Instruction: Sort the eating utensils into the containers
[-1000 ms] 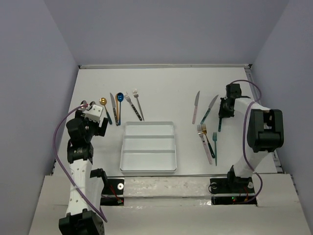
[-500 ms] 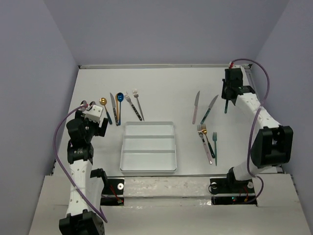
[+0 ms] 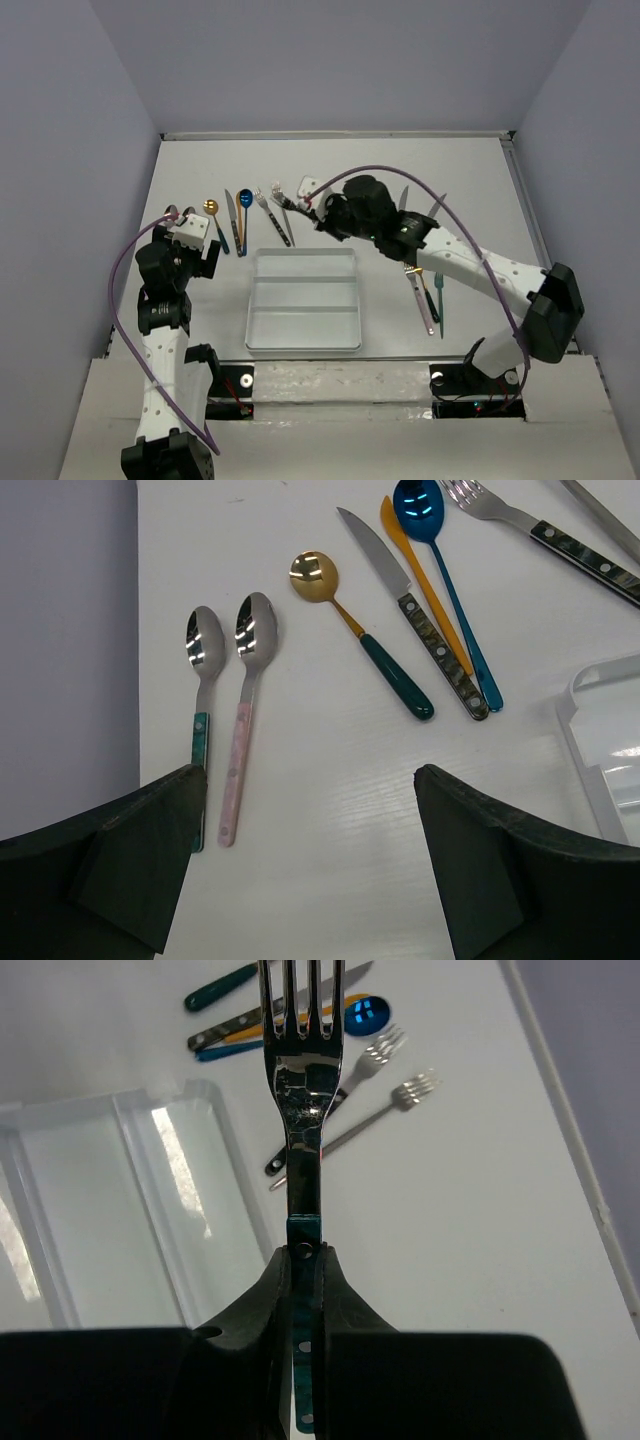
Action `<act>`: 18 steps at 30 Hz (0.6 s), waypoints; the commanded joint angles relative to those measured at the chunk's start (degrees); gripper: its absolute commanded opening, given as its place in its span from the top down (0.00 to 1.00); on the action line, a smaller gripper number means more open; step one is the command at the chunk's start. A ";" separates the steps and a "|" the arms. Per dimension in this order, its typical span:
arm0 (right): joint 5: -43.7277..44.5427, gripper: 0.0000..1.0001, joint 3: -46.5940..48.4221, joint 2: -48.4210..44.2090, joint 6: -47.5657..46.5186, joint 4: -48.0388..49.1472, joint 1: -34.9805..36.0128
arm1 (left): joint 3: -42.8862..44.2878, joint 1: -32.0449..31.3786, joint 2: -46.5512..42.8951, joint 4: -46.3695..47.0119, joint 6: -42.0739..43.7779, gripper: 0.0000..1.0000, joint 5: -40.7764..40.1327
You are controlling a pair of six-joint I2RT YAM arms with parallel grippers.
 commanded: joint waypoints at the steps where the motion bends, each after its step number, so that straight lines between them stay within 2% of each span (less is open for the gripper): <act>1: -1.70 1.00 5.90 8.48 -16.76 -4.94 2.66 | -0.73 0.12 -0.92 1.29 -0.78 0.01 -0.58; 3: -0.91 1.00 8.20 12.36 -17.91 -7.85 4.15 | -0.74 0.12 -1.01 1.29 -0.87 0.01 -0.67; 7: -2.22 1.00 6.71 15.79 -20.90 -8.40 6.09 | -0.65 0.12 -0.48 1.47 -1.04 0.01 -0.85; 13: 0.32 1.00 9.42 23.51 -19.68 -8.92 6.61 | -0.65 0.21 -0.57 1.55 -1.13 0.01 -1.11; 18: 0.77 1.00 9.96 25.99 -17.40 -9.28 6.62 | -0.65 0.12 -0.22 1.55 -1.13 0.01 -1.02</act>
